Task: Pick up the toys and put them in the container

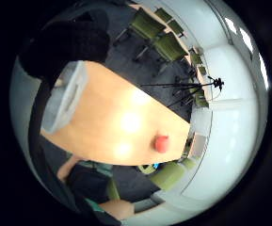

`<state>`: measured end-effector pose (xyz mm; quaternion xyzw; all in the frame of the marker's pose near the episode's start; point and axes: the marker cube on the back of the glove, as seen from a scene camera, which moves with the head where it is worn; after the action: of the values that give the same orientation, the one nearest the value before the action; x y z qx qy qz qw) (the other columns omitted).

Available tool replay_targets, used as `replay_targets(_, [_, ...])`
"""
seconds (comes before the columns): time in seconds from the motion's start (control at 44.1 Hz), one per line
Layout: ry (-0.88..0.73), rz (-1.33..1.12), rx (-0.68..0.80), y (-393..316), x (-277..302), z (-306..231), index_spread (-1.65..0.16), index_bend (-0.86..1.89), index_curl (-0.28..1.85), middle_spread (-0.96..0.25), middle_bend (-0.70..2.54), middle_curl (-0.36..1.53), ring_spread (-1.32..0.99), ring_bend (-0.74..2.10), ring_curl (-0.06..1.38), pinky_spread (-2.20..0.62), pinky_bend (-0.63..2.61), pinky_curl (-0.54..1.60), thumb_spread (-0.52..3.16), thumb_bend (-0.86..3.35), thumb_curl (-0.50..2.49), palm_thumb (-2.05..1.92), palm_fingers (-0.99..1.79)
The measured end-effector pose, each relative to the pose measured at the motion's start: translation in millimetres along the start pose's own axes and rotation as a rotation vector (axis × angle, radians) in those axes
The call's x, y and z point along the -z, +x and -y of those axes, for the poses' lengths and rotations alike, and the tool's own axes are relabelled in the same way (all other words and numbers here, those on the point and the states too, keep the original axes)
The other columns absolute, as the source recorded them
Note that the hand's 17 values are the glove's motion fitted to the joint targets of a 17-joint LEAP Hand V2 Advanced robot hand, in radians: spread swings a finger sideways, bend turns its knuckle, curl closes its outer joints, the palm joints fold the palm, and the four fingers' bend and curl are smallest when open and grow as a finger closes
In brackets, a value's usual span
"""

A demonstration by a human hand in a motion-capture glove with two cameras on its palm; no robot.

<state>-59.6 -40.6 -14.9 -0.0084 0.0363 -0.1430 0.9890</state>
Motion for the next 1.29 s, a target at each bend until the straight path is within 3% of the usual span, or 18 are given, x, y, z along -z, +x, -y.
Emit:
replay_targets(0.113, [0.007, 0.014, -0.056, 53.7, 0.3, -27.9, -0.27, 0.03, 0.27, -0.02, 0.17, 0.47, -0.02, 0.46, 0.29, -0.01, 1.23, 0.40, 1.02, -0.04, 0.46, -0.01, -0.26])
replay_targets(0.204, [0.009, 0.057, 0.019, 109.8, 0.1, -66.7, -0.26, 0.05, 0.24, -0.03, 0.18, 0.46, -0.02, 0.43, 0.29, -0.02, 1.16, 0.37, 1.02, -0.04, 0.43, -0.03, -0.26])
replay_targets(0.317, [-0.007, -0.001, -0.234, 194.0, -5.2, -104.3, -0.26, 0.08, 0.23, -0.03, 0.20, 0.45, -0.08, 0.38, 0.28, -0.06, 0.98, 0.33, 1.01, -0.05, 0.40, -0.04, -0.26])
replay_targets(0.612, [-0.074, 0.011, -0.440, 349.0, -53.4, -216.1, -0.27, 0.14, 0.24, -0.08, 0.16, 0.42, -0.18, 0.14, 0.23, -0.10, 0.74, 0.27, 1.03, -0.05, 0.34, -0.04, -0.22])
replay_targets(0.839, [-0.117, 0.076, -0.476, 387.4, -124.6, -243.0, -0.29, 0.15, 0.26, -0.11, 0.16, 0.39, -0.21, 0.14, 0.21, -0.09, 0.66, 0.27, 1.05, -0.05, 0.31, -0.05, -0.18])
replay_targets(1.292, [-0.310, 0.162, -0.468, 400.5, -269.4, -250.0, -0.30, 0.14, 0.27, -0.13, 0.16, 0.35, -0.25, 0.15, 0.19, -0.08, 0.69, 0.31, 1.03, -0.06, 0.27, -0.07, -0.13])
